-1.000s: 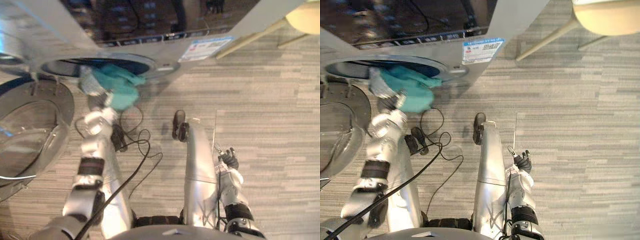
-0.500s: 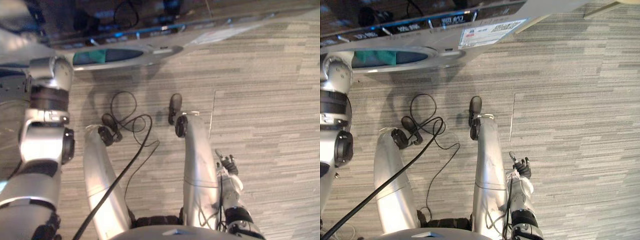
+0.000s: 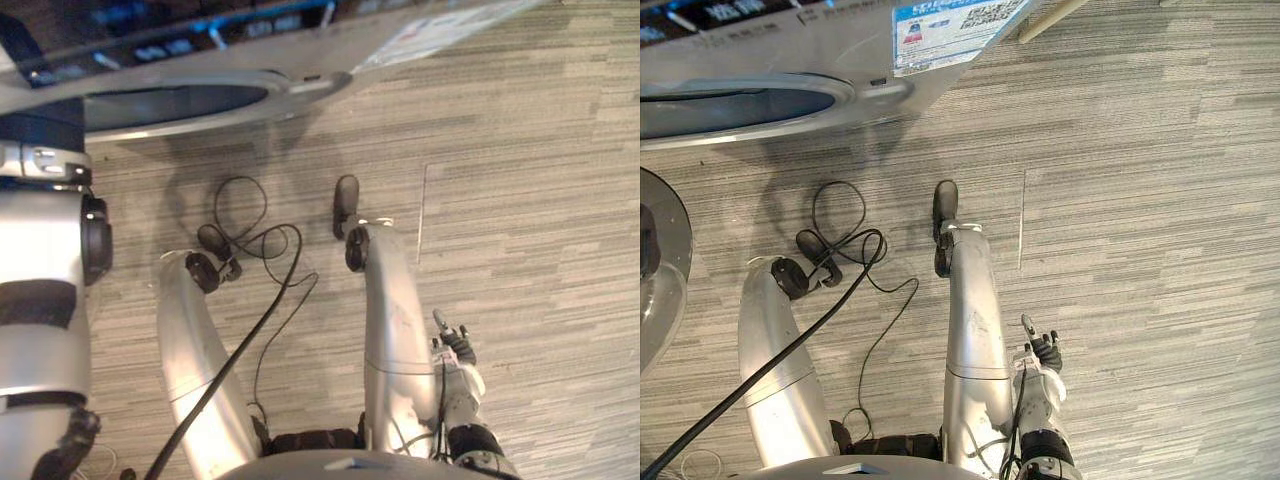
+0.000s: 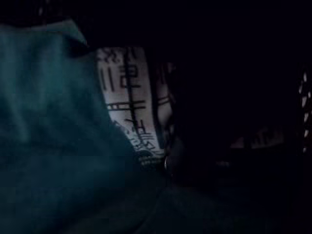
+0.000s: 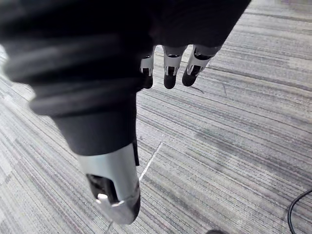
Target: Pick up the laundry basket with both hands and put the clothes into the washing machine.
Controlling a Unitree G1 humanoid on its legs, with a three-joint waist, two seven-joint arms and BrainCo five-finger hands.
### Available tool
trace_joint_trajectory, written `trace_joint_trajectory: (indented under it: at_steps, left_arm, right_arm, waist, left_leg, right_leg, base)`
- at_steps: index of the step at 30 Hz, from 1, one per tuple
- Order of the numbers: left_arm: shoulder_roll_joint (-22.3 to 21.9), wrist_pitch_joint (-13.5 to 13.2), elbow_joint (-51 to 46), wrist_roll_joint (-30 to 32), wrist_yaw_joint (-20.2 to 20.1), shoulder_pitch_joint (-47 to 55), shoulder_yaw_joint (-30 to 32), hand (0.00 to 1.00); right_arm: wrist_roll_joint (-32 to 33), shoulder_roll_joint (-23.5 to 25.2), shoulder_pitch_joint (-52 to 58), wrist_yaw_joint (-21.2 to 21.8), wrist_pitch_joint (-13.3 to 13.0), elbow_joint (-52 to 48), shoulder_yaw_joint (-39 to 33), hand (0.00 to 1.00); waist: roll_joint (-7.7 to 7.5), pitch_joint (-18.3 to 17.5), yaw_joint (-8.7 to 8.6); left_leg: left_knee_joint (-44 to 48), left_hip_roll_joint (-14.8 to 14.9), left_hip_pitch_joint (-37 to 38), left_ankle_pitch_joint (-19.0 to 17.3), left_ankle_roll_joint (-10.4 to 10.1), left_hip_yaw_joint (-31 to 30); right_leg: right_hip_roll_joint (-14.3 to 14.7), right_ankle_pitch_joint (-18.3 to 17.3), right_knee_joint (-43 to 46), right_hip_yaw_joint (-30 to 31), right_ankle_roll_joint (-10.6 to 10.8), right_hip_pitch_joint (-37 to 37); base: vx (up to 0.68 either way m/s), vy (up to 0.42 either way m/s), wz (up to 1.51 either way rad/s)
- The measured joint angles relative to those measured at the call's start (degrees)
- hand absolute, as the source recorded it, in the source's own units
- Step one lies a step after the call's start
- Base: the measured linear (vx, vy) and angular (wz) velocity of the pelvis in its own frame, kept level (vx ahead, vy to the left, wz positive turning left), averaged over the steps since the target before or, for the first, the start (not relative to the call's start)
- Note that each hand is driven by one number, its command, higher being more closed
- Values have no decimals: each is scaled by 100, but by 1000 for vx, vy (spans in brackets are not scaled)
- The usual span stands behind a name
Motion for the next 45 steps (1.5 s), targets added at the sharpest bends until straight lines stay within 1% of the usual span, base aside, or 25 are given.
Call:
trace_joint_trajectory:
  at_steps: [1,2,3,5,7,8,10,14,16,17,19,23,24,25,27,28,30,31,33,35,37,39,41,43,45]
  left_arm:
    - [39,151,1,798,209,-6,-80,0]
    - [61,202,6,1049,266,-6,-128,0]
    - [86,334,24,1696,352,-5,-159,0]
    - [84,432,109,2041,376,-6,-144,0]
    - [80,492,305,2016,372,-5,-118,0]
    - [68,557,465,1895,347,-5,-66,0]
    - [-53,612,546,1745,312,2,194,0]
    - [-360,575,700,1265,240,292,650,0]
    - [-546,509,806,575,191,514,722,0]
    - [-694,472,908,-5,80,619,791,0]
    - [-923,418,865,-804,-147,948,972,0]
    - [-1108,288,219,-1288,-321,1816,1273,0]
    - [-1193,217,-240,-1410,-342,2191,1303,0]
    - [-1250,173,-489,-1433,-346,2413,1308,0]
    - [-1529,-78,-1619,-1456,-307,3526,1293,0]
    - [-1630,-121,-1840,-1451,-286,3806,1286,0]
    - [-2141,-248,-2500,-1184,-228,4853,1274,0]
    - [-2266,-260,-2573,-1065,-227,5091,1262,0]
    - [-2713,-257,-2828,-645,-247,6041,1247,0]
    - [-2968,-255,-2976,-362,-262,6650,1240,0]
    - [-3198,-255,-3024,-173,-292,7150,1198,0]
    - [-3450,-256,-3043,73,-416,7553,1096,0]
    - [-3552,-263,-2882,224,-541,7715,1051,0]
    - [-3676,-255,-2137,346,-754,7764,1029,0]
    - [-3689,-222,-1523,461,-887,7851,1033,0]
  right_arm:
    - [1,4,85,1,-86,4,12,0]
    - [1,4,113,5,-105,4,25,0]
    - [12,6,182,16,-138,11,53,0]
    - [70,-3,206,19,-203,45,96,0]
    - [176,-50,208,16,-222,50,214,0]
    - [246,-76,210,15,-217,69,269,0]
    - [287,-75,211,15,-214,92,271,0]
    - [296,-69,211,17,-185,92,275,0]
    - [300,-71,210,10,-137,91,275,0]
    - [300,-74,210,5,-73,90,276,0]
    - [296,-63,210,-31,14,76,274,0]
    - [218,-52,209,-41,70,-39,275,0]
    - [174,-54,209,-45,75,-53,275,0]
    - [163,-57,209,-48,81,-71,275,0]
    - [156,-56,207,-47,168,-257,284,0]
    - [148,-56,207,-47,165,-296,285,0]
    - [-41,-56,207,-45,166,-428,279,0]
    - [-61,-56,208,-45,163,-468,278,0]
    - [-63,-59,206,-26,164,-507,275,0]
    - [-64,-52,206,-14,164,-511,274,0]
    - [-65,-48,206,-11,164,-506,275,0]
    - [-67,-39,204,-9,159,-493,266,0]
    - [-68,-42,208,-12,156,-462,261,0]
    - [-73,-63,209,-33,162,-405,260,0]
    - [-204,-84,209,-16,178,-320,287,0]
  waist:
    - [-1,1,11]
    - [-1,1,12]
    - [-2,1,10]
    - [-3,1,5]
    - [-3,2,1]
    - [-3,2,-1]
    - [-33,18,10]
    - [-50,27,21]
    - [-50,27,44]
    - [-50,27,63]
    - [-51,26,61]
    - [-51,27,62]
    - [-51,27,82]
    - [-51,27,90]
    - [-51,27,158]
    - [-51,26,188]
    - [-50,24,272]
    - [-50,24,309]
    - [-51,22,421]
    - [-51,21,474]
    - [-48,19,515]
    - [-48,15,553]
    - [-48,12,564]
    - [-49,-1,588]
    - [-42,-20,620]
  left_leg:
    - [8,1,-21,3,1,2]
    - [9,1,-27,5,3,2]
    - [8,2,-53,12,9,-11]
    - [7,2,-93,20,14,-37]
    - [3,2,-128,31,24,-53]
    - [-1,1,-169,52,43,-76]
    - [-6,-5,-203,68,56,-99]
    - [-23,-9,-204,88,60,-206]
    - [-87,-14,-204,120,60,-253]
    - [-168,-22,-204,173,56,-275]
    - [-274,-27,-183,240,69,-325]
    - [-337,-36,-162,301,16,-446]
    - [-395,-58,-132,337,8,-462]
    - [-432,-87,-101,357,4,-468]
    - [-554,-130,60,412,-42,-542]
    - [-600,-143,105,427,-45,-564]
    - [-797,-207,299,505,-28,-617]
    - [-849,-215,340,524,-24,-621]
    - [-1067,-289,547,591,-69,-617]
    - [-1221,-325,705,647,-69,-604]
    - [-1355,-360,893,688,-72,-598]
    - [-1586,-411,1221,782,-68,-556]
    - [-1765,-433,1502,834,-73,-507]
    - [-2212,-539,2145,953,-78,-334]
    - [-2531,-559,2745,1003,-98,-235]
  right_leg:
    - [-1,9,3,2,-12,-24]
    - [-1,13,1,1,-16,-29]
    - [-1,17,-22,-11,-20,-34]
    - [-1,38,-61,-37,-19,-34]
    - [0,60,-99,-54,-9,-33]
    - [-1,81,-133,-78,0,-33]
    - [-8,102,-162,-105,8,-27]
    - [-16,119,-245,-209,9,90]
    - [-15,142,-332,-273,9,158]
    - [-18,161,-429,-333,24,204]
    - [-25,169,-530,-417,24,305]
    - [-41,207,-569,-552,-42,399]
    - [-64,198,-577,-581,-52,438]
    - [-95,187,-579,-599,-61,468]
    - [-113,158,-639,-684,-77,662]
    - [-116,132,-661,-704,-55,713]
    - [-179,68,-733,-809,-90,940]
    - [-190,66,-770,-834,-93,992]
    - [-218,56,-864,-856,-110,1175]
    - [-240,55,-953,-877,-112,1310]
    - [-264,52,-1024,-899,-117,1486]
    - [-310,45,-1163,-919,-121,1781]
    - [-324,49,-1282,-925,-119,2038]
    - [-396,64,-1533,-909,-105,2535]
    - [-390,129,-1809,-892,-111,3051]
  base:
    - [0,0,0]
    - [0,0,0]
    - [0,0,0]
    - [-15,17,0]
    - [-33,39,-1]
    - [-26,37,0]
    - [-24,39,1]
    - [-31,43,2]
    - [-39,38,4]
    - [-45,27,7]
    - [-39,23,11]
    - [-15,16,5]
    - [-16,6,16]
    - [-25,2,22]
    - [-30,-1,18]
    - [-36,-7,23]
    - [-49,-26,31]
    - [-58,-40,25]
    - [-46,-42,23]
    - [-21,-43,17]
    - [-5,-44,16]
    - [14,-51,18]
    - [22,-58,14]
    - [33,-73,18]
    - [48,-40,-2]
